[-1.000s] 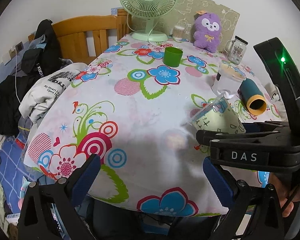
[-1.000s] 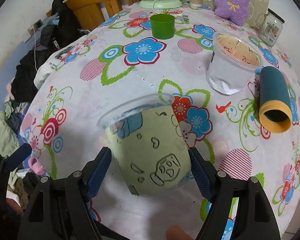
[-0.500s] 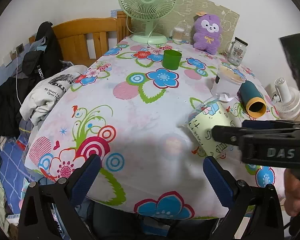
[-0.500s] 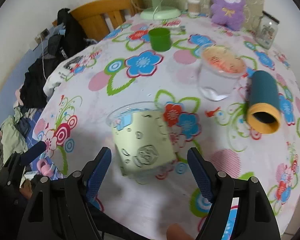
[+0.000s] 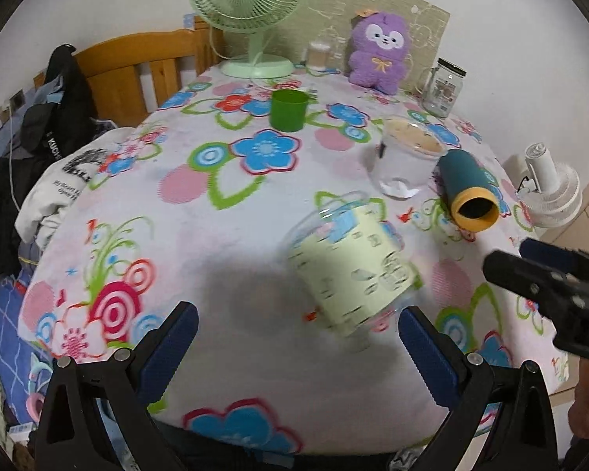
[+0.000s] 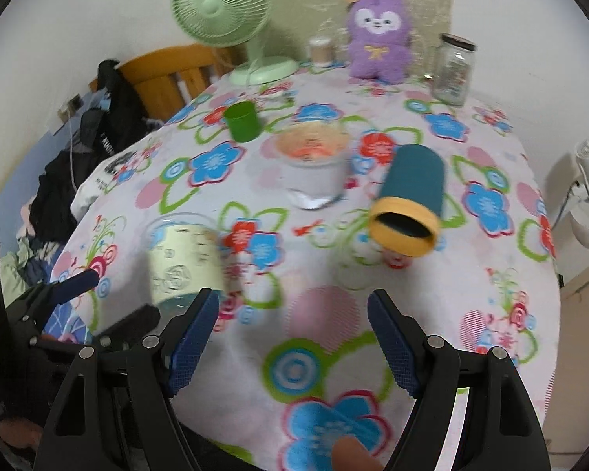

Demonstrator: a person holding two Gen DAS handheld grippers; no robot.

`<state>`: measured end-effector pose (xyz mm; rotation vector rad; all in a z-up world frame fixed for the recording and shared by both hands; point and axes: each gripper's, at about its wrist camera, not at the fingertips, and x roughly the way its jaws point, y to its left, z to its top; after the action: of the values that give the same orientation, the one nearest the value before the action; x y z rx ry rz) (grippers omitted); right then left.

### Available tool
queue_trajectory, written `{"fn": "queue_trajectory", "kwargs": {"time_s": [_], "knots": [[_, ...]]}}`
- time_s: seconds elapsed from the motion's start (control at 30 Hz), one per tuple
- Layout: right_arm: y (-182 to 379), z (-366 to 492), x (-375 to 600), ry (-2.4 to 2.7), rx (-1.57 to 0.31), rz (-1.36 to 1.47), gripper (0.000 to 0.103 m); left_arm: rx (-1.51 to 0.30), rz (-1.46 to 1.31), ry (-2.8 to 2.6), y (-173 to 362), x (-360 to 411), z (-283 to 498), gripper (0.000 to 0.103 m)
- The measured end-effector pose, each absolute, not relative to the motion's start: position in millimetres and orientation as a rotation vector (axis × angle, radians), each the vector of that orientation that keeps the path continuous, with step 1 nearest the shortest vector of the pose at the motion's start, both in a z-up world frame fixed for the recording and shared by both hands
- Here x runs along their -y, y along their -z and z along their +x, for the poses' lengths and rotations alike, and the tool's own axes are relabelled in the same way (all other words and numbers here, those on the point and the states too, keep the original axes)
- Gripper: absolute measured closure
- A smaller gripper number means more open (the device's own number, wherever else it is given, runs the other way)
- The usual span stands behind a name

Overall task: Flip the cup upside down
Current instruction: 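Lower the cup onto the tablecloth and open the right gripper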

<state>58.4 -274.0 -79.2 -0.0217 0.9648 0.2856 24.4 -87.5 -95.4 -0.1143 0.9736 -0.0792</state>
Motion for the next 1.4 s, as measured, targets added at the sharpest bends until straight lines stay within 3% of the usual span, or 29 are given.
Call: {"fn": "queue_trajectory", "kwargs": {"time_s": [0.57,0.9,1.03,1.4], "knots": [[114,63,336,-0.237,-1.004,0.081,0.022,-1.038,-0.098,0.047,126,128,59,0.0],[120,63,339,-0.245,-1.014,0.096,0.022,-1.026,-0.101,0.059,129,127,55,0.025],[121,61,337,-0.251,-1.015,0.098,0.022,-1.007,-0.089,0.065,124,126,52,0.03],[118,55,325,-0.276,-1.006,0.081,0.022,-0.985,-0.092,0.07,94,107,41,0.03]]}}
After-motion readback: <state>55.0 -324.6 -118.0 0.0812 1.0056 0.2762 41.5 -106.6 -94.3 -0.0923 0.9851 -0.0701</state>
